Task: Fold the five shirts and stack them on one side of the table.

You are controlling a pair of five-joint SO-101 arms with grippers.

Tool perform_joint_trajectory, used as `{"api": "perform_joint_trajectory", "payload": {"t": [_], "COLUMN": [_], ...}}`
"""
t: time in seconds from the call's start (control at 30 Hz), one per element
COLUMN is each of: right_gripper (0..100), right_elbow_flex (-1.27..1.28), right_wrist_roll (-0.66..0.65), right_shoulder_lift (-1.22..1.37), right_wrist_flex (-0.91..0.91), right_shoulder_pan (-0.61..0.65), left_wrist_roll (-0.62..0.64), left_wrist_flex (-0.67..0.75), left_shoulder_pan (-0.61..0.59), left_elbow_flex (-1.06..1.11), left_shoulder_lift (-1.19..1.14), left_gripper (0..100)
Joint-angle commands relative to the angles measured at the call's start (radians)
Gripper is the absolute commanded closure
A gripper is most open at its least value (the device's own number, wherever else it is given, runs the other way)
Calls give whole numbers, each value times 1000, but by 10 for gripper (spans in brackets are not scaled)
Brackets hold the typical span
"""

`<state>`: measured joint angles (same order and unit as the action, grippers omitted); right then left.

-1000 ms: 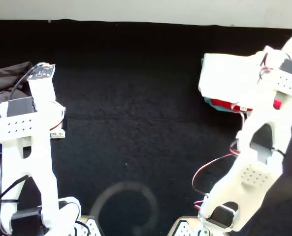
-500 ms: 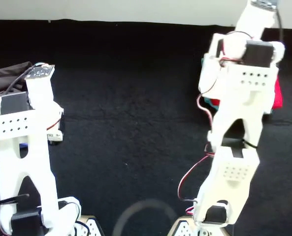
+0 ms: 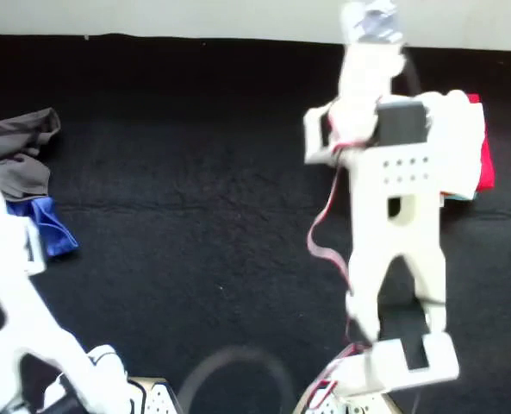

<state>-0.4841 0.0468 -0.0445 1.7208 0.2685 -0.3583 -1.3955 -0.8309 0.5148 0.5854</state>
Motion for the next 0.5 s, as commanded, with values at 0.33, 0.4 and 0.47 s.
{"api": "perform_joint_trajectory", "payload": {"t": [0.33, 0.4, 0.47], "right_gripper": [835, 835, 835], "right_elbow_flex": [538, 519, 516], "right_wrist_roll": [-110, -112, -110], "right_shoulder_lift": [-360, -400, -423], "right_wrist_flex": [-389, -455, -532], "right_shoulder_pan": [-312, -466, -599], "left_wrist_roll": [-68, -68, -68], "left_wrist_flex": [282, 282, 282], "left_shoulder_pan": [-85, -70, -62], "left_elbow_flex": [-173, -180, -179], "left_shoulder_lift": [-530, -561, -565], "left_gripper": [835, 848, 854]}}
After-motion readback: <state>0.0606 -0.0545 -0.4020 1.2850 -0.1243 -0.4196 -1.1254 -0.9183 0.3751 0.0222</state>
